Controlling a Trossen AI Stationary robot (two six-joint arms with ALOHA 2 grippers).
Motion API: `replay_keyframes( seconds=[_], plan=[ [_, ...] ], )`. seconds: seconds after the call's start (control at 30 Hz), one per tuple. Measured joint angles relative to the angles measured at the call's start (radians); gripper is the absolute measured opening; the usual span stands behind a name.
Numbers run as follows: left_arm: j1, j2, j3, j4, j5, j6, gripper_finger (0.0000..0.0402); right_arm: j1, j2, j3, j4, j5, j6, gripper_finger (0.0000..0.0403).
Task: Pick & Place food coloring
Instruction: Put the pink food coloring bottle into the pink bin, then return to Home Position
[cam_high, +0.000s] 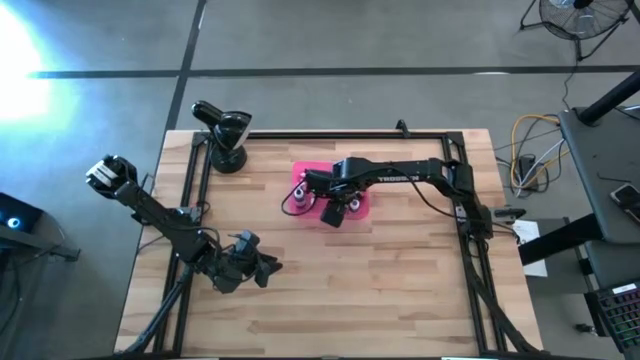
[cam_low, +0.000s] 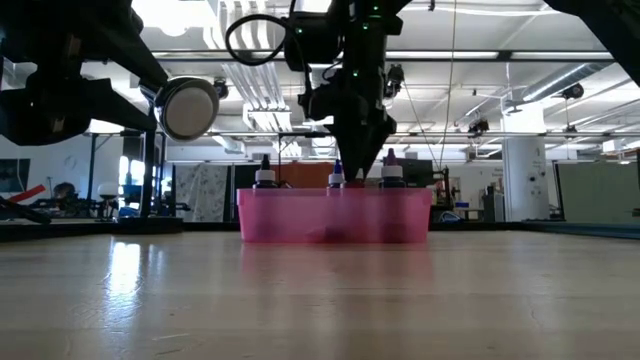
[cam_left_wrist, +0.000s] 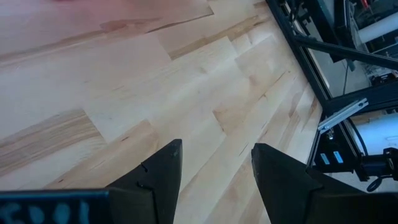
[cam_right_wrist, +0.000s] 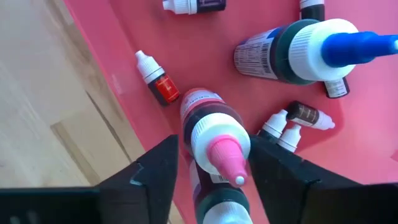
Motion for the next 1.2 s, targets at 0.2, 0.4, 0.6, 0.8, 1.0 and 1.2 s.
replay_keyframes(
  seconds=[0.2,0.4,0.6,0.8,1.0,1.2],
  plan=[
    [0.0,0.0,0.0,0.0,0.0,0.001,0.017,0.0,-0.011,-0.001,-0.002,0.001,-0.012,0.0223],
    [0.0,0.0,0.0,0.0,-0.001,0.011,0.017,0.008,-0.105,-0.001,-0.029,0.105,-0.044,0.0243],
    [0.0,0.0,0.0,0.001,-0.001,0.01,0.017,0.048,-0.294,-0.065,0.01,0.108,-0.113,0.025],
    [0.0,0.0,0.0,0.002,-0.001,0.01,0.017,0.123,-0.573,-0.295,0.094,0.125,-0.08,0.0248],
    [0.0,0.0,0.0,0.001,-0.001,0.008,0.017,0.203,-0.875,-0.581,0.108,0.206,0.119,0.0239],
    [0.0,0.0,0.0,0.003,-0.002,0.005,0.017,0.242,-1.12,-0.735,0.11,0.199,0.437,0.0233]
  ],
)
